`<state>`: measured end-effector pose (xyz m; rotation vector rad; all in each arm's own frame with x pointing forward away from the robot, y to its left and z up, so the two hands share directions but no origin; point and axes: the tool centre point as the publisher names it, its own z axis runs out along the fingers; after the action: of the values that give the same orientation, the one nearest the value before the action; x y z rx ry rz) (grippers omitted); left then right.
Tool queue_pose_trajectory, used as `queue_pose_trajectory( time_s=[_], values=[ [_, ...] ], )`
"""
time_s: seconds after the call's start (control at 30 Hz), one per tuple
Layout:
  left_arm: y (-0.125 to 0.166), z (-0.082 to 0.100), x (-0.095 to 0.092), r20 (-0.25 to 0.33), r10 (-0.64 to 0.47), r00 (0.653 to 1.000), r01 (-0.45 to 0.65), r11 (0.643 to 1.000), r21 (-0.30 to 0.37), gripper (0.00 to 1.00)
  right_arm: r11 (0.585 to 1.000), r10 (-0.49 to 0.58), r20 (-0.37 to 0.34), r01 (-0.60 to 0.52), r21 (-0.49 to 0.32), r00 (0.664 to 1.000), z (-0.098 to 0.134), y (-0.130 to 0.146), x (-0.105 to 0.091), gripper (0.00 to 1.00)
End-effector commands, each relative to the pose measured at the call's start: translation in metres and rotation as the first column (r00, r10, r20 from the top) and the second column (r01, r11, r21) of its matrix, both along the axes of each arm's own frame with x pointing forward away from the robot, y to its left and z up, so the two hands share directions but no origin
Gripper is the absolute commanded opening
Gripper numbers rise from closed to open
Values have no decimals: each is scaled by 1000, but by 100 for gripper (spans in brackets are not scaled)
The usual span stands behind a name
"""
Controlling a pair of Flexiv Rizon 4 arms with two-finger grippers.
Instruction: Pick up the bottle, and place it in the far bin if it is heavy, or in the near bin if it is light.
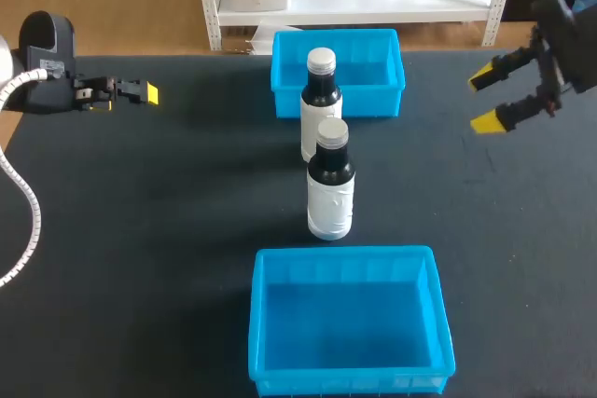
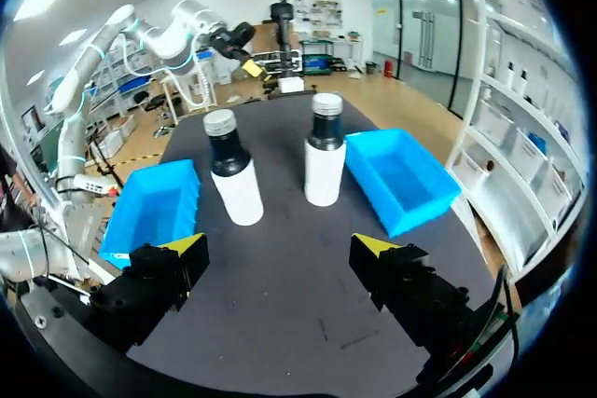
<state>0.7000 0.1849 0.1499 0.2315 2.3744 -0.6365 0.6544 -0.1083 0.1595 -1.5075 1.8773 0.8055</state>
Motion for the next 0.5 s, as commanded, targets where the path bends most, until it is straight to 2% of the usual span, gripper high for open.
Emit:
queue_pose_trajectory(
  time_s=[0.03,0.27,0.5],
  values=[
    [0,0,0,0,0,1000,0,1000,0,100,1000,2,21,-1,-30,1000,-4,29,-9,100],
    [0,0,0,0,0,1000,0,1000,0,100,998,47,31,-46,-39,998,-13,77,-27,100],
    [0,0,0,0,0,1000,0,1000,0,100,994,113,24,-113,-4,993,-17,114,-38,100]
  ],
)
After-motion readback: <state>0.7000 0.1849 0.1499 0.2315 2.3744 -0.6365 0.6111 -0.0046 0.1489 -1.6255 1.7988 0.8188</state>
